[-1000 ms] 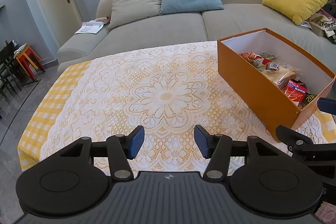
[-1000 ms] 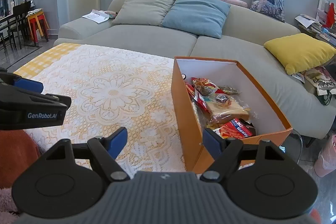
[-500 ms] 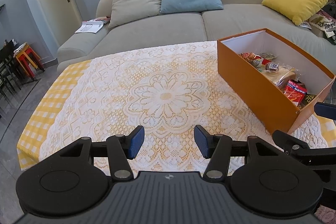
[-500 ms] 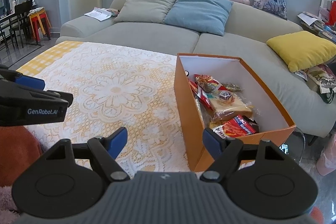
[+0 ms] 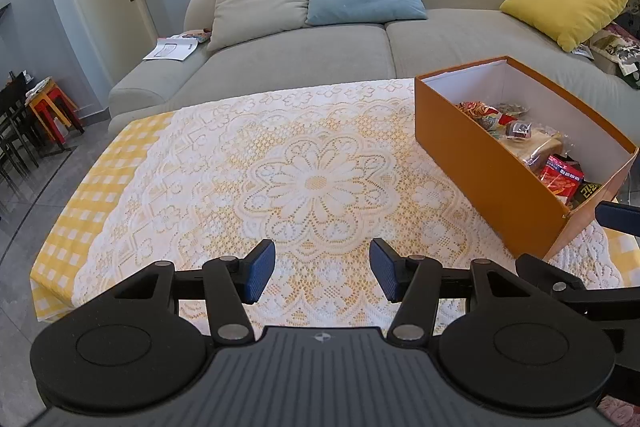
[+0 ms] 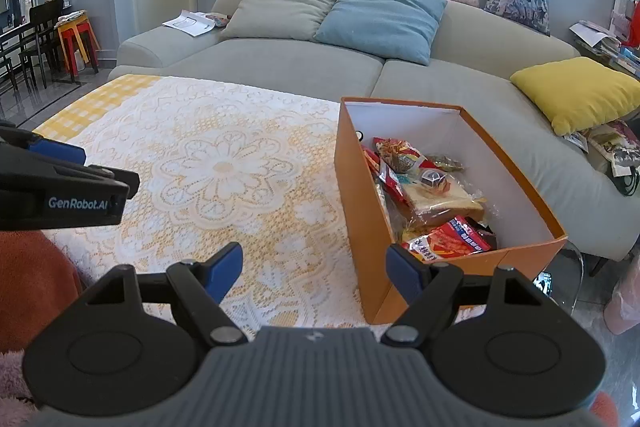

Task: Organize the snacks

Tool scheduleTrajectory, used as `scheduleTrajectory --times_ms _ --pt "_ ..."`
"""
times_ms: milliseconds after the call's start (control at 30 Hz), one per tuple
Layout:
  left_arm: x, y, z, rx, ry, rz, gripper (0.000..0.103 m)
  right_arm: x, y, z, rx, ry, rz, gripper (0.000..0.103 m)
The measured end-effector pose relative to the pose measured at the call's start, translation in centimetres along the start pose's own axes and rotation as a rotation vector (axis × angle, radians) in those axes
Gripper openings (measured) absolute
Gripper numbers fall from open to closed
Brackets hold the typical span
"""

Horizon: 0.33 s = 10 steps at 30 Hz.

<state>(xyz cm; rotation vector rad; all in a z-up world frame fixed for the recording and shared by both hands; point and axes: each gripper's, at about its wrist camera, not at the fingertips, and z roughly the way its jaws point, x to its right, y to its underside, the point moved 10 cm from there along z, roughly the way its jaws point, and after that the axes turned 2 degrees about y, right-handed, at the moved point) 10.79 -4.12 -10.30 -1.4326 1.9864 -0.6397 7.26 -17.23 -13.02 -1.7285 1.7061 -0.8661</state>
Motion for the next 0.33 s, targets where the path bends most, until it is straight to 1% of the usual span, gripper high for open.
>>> scheduleTrajectory --times_ms 333 --pt "0.25 0.08 -0.06 0.004 -0.004 -0.004 0.064 -0.02 0.20 0.18 -0.004 -0.002 0.002 0.077"
